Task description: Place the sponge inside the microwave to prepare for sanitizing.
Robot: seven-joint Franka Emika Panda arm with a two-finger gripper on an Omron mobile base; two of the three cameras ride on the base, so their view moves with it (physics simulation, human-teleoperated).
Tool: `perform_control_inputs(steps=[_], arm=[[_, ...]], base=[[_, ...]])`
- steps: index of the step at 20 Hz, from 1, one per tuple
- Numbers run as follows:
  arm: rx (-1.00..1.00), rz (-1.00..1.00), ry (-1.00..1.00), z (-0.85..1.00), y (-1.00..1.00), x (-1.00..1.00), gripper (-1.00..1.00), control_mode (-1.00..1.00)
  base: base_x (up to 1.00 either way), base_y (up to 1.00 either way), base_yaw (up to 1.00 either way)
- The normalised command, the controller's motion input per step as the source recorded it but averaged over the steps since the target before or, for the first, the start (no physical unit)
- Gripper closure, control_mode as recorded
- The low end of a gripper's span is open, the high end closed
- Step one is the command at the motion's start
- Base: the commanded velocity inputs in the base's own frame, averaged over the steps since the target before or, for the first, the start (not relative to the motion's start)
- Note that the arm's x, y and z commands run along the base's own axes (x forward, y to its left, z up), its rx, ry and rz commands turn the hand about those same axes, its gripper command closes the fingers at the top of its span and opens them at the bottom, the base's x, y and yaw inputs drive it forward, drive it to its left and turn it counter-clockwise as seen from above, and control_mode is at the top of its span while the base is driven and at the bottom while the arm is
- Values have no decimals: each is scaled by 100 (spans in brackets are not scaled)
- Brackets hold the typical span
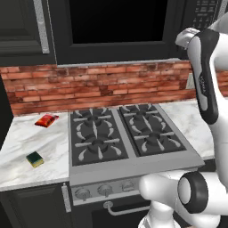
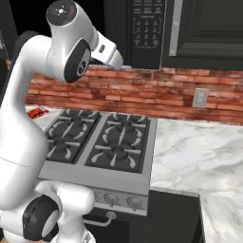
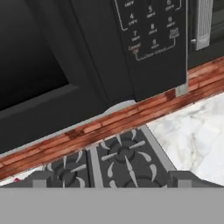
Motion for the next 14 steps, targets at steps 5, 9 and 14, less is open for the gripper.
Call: perform_control_inputs(steps=[5, 9, 14], arm=[[3, 19, -9, 23, -10, 31, -100, -100], [0, 18, -15, 21, -5, 35, -100, -100], [0, 13, -14, 17, -7, 32, -100, -100]], base=[[0, 0, 0], [0, 0, 0], [0, 0, 0]])
